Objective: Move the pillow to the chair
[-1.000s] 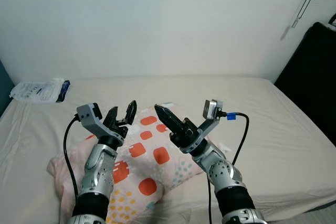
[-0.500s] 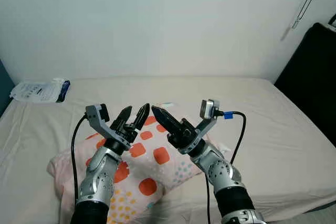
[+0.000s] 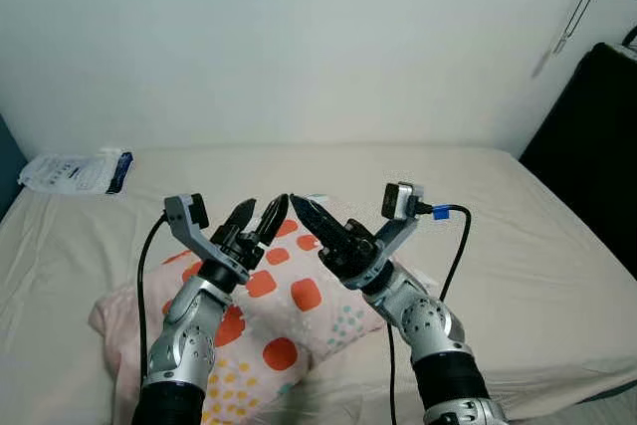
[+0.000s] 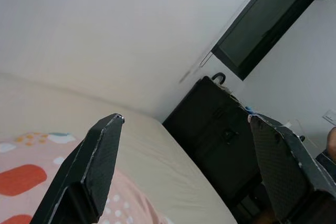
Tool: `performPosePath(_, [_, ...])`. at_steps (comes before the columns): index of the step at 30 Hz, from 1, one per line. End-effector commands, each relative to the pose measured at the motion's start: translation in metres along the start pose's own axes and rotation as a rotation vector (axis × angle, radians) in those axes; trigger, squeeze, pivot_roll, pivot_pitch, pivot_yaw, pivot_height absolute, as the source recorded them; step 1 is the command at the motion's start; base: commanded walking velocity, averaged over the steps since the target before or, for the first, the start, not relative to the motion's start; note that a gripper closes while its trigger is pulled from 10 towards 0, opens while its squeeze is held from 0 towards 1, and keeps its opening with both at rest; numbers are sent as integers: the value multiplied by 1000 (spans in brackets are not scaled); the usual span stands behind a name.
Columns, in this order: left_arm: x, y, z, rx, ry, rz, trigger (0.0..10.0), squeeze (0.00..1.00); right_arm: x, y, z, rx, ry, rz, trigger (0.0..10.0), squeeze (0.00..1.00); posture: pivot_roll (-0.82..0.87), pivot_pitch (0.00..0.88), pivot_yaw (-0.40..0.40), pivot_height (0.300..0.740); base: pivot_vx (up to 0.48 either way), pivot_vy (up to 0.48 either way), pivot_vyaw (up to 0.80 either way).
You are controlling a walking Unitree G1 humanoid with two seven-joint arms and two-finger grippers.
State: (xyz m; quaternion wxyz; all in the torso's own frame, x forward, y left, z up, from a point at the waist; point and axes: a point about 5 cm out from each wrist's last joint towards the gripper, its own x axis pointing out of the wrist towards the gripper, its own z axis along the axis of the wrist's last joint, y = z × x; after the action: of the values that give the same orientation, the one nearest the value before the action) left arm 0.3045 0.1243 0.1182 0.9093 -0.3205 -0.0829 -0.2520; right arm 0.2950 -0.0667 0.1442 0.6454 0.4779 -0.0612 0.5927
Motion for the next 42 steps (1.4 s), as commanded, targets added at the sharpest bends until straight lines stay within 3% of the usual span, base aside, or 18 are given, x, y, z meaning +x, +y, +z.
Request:
performPosePath(1, [-1, -1, -4, -11, 18, -5, 10000, 0, -1, 2, 0, 7, -6, 16, 10000, 0, 80, 0, -77, 740, 0, 0, 0])
performPosePath(6, [0, -4, -1, -19, 13, -21, 10000, 0, -16, -31, -9, -54, 67, -319, 10000, 0, 85, 0, -79, 740, 0, 0, 0])
performPosePath(9, [0, -5, -1, -23, 15, -35, 10000, 0, -18, -32, -10, -49, 75, -340, 10000, 0, 85, 0, -79, 740, 0, 0, 0])
performPosePath(12, [-1, -7, -2, -30, 28, -56, 10000, 0, -6, -9, -5, 18, 33, -112, 10000, 0, 84, 0, -78, 740, 0, 0, 0])
performPosePath(20, [-1, -7, -3, -31, 29, -55, 10000, 0, 2, 6, 5, 54, -29, 26, 10000, 0, 83, 0, -79, 740, 0, 0, 0])
performPosePath(26, [0, -10, -3, -43, 33, -79, 10000, 0, -2, -9, -4, 11, 32, -90, 10000, 0, 82, 0, -80, 740, 0, 0, 0])
performPosePath(27, [0, -12, -3, -49, 37, -90, 10000, 0, -7, -19, -6, -11, 55, -214, 10000, 0, 83, 0, -79, 740, 0, 0, 0])
performPosePath(28, [0, -12, -3, -49, 37, -90, 10000, 0, -7, -19, -6, -11, 55, -214, 10000, 0, 83, 0, -79, 740, 0, 0, 0])
performPosePath(30, [-1, -13, -3, -53, 44, -104, 10000, 0, -14, -30, -9, -24, 90, -341, 10000, 0, 84, 0, -79, 740, 0, 0, 0])
performPosePath(32, [-1, -14, -3, -58, 49, -113, 10000, 0, -15, -30, -9, -19, 88, -346, 10000, 0, 85, 0, -79, 740, 0, 0, 0])
performPosePath(35, [-2, -16, -4, -65, 59, -131, 10000, 0, -12, -25, -6, 3, 66, -297, 10000, 0, 83, 0, -78, 740, 0, 0, 0])
performPosePath(39, [-2, -16, -4, -65, 64, -137, 10000, 0, 1, 1, 6, 46, -20, -26, 10000, 0, 82, 0, -77, 740, 0, 0, 0])
performPosePath(42, [-1, -16, -4, -65, 65, -137, 10000, 0, 3, 5, 9, 53, -37, 21, 10000, 0, 82, 0, -77, 740, 0, 0, 0])
